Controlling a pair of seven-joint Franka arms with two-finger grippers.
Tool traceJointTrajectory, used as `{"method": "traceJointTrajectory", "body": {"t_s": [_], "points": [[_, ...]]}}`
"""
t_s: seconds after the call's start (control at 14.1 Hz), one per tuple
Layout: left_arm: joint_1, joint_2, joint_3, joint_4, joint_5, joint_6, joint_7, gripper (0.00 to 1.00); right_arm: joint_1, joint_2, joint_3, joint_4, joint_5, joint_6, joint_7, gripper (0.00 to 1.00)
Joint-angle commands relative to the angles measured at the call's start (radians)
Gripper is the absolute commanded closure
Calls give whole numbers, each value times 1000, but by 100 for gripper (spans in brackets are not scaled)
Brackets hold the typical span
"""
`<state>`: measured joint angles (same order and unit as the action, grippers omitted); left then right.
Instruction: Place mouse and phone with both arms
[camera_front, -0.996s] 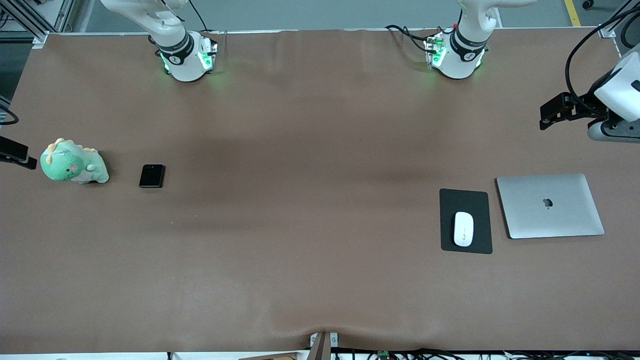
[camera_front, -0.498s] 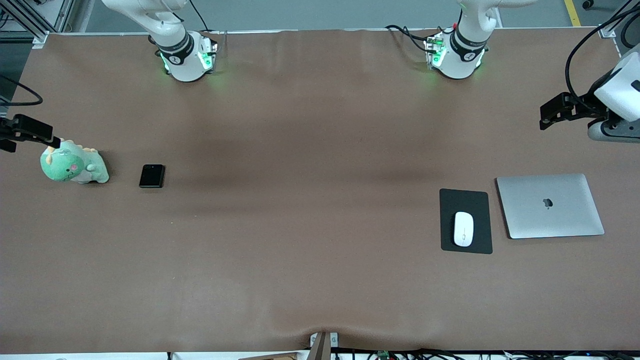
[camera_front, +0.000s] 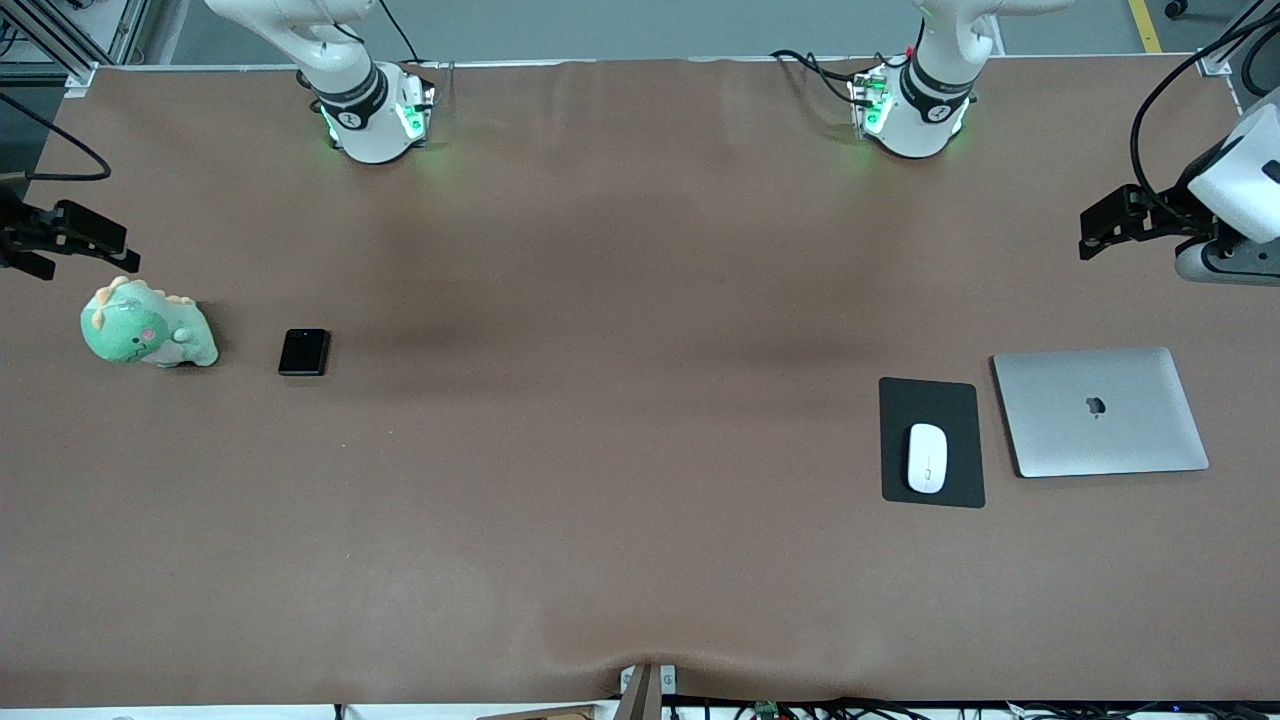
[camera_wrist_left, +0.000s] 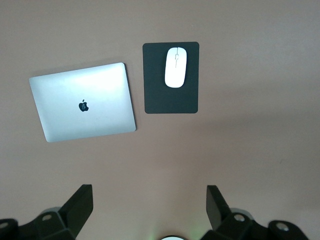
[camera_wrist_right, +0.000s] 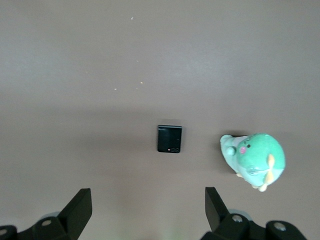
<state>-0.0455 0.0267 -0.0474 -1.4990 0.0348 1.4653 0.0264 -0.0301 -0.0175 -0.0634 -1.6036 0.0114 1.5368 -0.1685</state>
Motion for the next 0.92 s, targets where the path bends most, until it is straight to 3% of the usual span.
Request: {"method": "traceJointTrajectory", "body": {"t_s": [0.0, 0.85], "points": [[-5, 2, 7, 11, -6, 1, 27, 0, -27, -32, 48, -27, -42, 5, 6, 0], [-5, 2, 6, 11, -6, 1, 27, 0, -28, -25, 42, 2, -28, 3, 6, 0]]}}
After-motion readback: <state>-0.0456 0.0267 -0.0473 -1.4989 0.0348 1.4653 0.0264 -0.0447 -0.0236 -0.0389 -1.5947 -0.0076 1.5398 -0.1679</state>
